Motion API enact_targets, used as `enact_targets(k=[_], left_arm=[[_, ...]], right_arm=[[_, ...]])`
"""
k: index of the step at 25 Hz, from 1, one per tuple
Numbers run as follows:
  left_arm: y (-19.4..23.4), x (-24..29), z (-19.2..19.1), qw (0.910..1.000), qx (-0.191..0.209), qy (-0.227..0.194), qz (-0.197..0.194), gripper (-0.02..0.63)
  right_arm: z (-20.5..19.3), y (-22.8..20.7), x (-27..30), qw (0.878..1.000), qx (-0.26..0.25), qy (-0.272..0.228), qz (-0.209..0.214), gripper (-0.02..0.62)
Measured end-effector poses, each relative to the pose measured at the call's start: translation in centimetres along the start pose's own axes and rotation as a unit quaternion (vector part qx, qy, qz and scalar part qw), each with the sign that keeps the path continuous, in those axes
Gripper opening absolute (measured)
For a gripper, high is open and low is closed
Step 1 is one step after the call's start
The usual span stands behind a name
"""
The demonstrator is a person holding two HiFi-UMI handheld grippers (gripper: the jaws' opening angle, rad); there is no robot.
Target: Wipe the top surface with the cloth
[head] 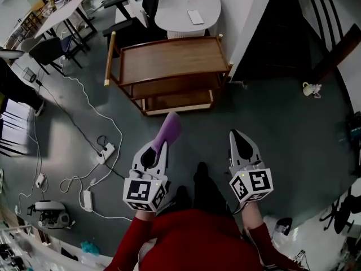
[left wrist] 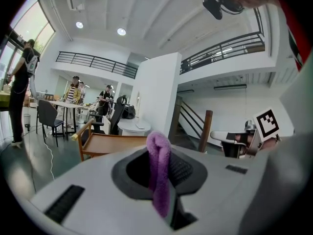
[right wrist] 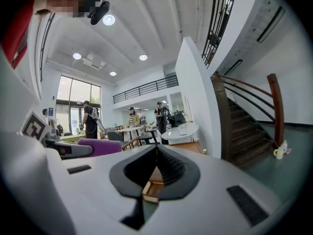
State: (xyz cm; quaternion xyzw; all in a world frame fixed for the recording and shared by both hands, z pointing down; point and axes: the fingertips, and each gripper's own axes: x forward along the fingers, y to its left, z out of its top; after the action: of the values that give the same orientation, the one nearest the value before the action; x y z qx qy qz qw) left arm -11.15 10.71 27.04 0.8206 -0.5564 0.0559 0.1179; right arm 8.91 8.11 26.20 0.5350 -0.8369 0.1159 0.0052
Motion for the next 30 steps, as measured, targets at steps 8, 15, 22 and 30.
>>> enact_targets(k=[8,15,22,30], left_arm=[[0.1,8.9,0.9,0.9998,0.002,0.016,0.006,0.057],[-1.1,16.0,2.2,0.9996,0.014,0.019,-0.012,0.057],[-5.5,24.7,-0.9,0.9923,-0.019,0.059,-0.108,0.057],[-14.2,35.9,-4.7,0.9799,0.034,0.077,-0.181,0.057]], right_arm=[[2.1,-6.3,6.2,1.0,0.008,-0.009,0.0,0.012],[2.7,-10.7,10.3,1.0,0.012,0.009,0.007,0.012],[1.0,-13.4,10.9,0.998,0.028,0.036,-0.038,0.012],[-0.8,-16.9,8.6,0.994,0.027,0.041,-0.095,0.012]])
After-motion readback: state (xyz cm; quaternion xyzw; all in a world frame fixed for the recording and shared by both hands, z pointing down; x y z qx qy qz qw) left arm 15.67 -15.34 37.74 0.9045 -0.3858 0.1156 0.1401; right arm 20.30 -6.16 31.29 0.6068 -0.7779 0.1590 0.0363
